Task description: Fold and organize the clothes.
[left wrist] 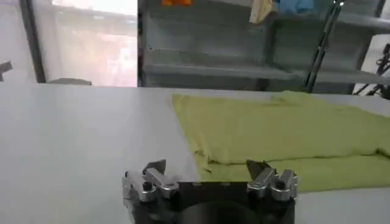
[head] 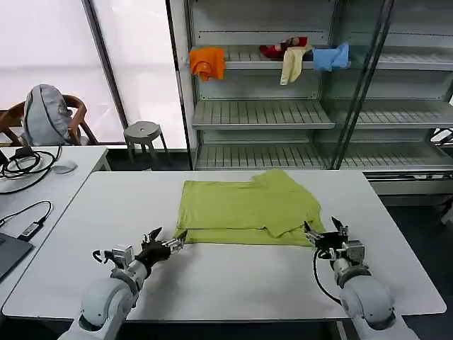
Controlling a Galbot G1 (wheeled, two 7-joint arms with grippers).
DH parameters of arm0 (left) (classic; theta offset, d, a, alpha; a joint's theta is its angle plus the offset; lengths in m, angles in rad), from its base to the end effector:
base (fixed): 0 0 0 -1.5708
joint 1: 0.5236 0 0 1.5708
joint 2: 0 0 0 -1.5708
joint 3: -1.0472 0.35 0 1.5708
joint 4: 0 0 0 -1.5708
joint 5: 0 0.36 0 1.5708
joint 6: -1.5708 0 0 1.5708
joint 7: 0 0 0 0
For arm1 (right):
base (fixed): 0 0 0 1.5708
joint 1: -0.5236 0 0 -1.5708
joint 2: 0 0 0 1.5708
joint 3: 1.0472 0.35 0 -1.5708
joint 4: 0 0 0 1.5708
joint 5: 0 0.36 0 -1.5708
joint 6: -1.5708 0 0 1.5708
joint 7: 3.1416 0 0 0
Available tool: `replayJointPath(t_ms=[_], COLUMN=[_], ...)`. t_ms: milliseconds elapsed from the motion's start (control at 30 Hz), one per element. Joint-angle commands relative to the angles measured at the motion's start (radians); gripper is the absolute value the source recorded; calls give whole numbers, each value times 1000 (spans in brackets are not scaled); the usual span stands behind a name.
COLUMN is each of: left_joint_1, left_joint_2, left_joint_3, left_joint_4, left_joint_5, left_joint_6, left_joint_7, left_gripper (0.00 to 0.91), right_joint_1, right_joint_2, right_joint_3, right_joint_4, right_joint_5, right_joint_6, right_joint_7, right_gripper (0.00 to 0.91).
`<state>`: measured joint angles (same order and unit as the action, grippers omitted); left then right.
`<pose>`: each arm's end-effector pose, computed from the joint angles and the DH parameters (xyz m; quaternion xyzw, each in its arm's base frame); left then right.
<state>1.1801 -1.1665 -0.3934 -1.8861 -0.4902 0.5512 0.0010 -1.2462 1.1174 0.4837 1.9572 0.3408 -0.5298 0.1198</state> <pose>0.3050 0.0529 -0.2795 -0.1343 -0.9651 0.0254 0.2232 0.2874 -0.0819 -0.2605 0.0240 -0.9791 0.0772 0.1866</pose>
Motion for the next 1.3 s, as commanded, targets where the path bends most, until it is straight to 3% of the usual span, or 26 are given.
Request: replayJointPath(t_ms=[33, 500, 800, 1100, 1300], left_joint_1=[9, 0, 40, 181, 375], left_joint_2=[3, -8, -2, 14, 40], left_joint_3=[23, 39, 21, -31, -113], left_joint_4=[3, 24, -10, -151, -292], left_joint_5=[38, 39, 81, 142, 142], left_joint_6=[26, 25, 26, 27, 24], left_joint_7=[-15, -7, 45, 45, 43], left_gripper=[20, 20, 20, 20, 20], right_joint_1=[-85, -56, -139, -331, -420], right_joint_2=[-20, -21, -38, -48, -57], right_joint_3=[29, 10, 37, 142, 184], right_joint_4=[54, 12, 62, 247, 315], right_joint_5=[3, 87, 92, 62, 39], right_joint_6=[-50, -49, -50, -47, -37], right_joint_7=[-13, -25, -40, -74, -95], right_gripper=[0, 0, 0, 0, 0])
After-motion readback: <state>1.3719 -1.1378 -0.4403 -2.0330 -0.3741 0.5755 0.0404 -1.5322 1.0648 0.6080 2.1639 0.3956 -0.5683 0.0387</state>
